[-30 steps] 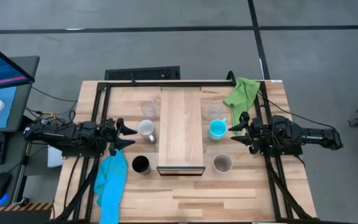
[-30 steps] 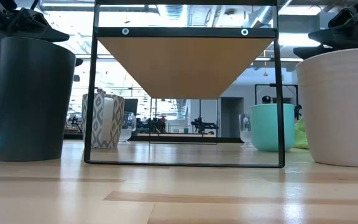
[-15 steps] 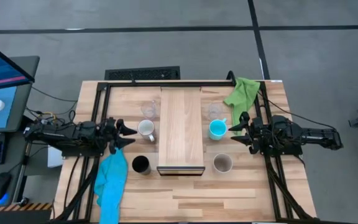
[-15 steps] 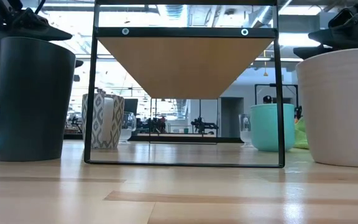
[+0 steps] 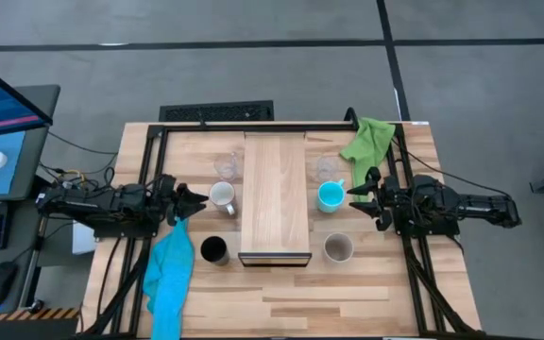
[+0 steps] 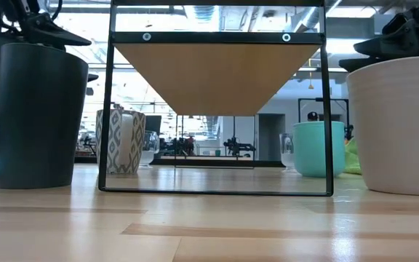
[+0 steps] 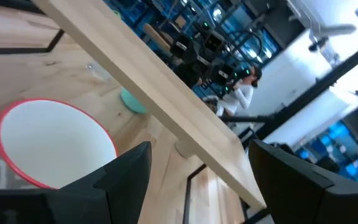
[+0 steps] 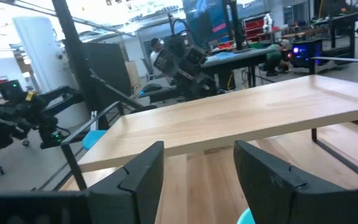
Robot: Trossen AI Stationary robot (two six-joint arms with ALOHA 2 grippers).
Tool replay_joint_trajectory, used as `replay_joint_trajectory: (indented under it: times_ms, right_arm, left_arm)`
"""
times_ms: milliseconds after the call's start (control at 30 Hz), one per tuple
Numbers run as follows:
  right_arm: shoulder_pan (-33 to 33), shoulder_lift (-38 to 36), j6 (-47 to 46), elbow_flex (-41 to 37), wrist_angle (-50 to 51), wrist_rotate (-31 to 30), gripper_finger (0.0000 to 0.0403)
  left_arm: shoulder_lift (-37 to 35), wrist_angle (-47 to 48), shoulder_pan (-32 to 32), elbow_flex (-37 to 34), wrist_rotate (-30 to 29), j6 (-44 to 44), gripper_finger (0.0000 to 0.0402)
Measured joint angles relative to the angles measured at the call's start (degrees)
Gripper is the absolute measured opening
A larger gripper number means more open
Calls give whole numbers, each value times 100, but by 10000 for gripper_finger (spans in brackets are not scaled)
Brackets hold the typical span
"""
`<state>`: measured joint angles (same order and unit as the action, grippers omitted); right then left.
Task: Stack small to large cups/mugs on shelf
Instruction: Put the black cup on the shelf
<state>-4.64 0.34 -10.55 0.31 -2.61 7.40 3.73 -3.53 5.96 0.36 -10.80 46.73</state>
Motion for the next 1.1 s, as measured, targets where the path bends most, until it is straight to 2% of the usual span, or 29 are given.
replay_joint_trajectory:
  times_ms: [133,400,567,700,800,967,1100]
  right_arm:
    - [0,0,0,-1,0,0,216]
    - [2,2,-445,-1,0,2,216]
    - [7,1,-585,-1,-10,3,216]
    - [11,2,-2052,0,-75,-44,216]
    - [-34,-1,-2789,-1,-131,-478,216]
    - [-115,0,-3837,-1,-147,-926,216]
    - [-213,2,-4132,1,-574,-1085,216]
  left_arm:
    - [0,-13,0,0,-88,438,261]
    - [0,-174,0,0,-774,1544,261]
    - [0,-613,0,0,-1364,2027,261]
    - [0,-1090,0,0,-1435,1796,261]
    - [1,-1436,0,0,-1561,1579,261]
    - [0,-1907,0,0,-1710,1441,261]
    - [0,-2159,0,0,-1717,1394,261]
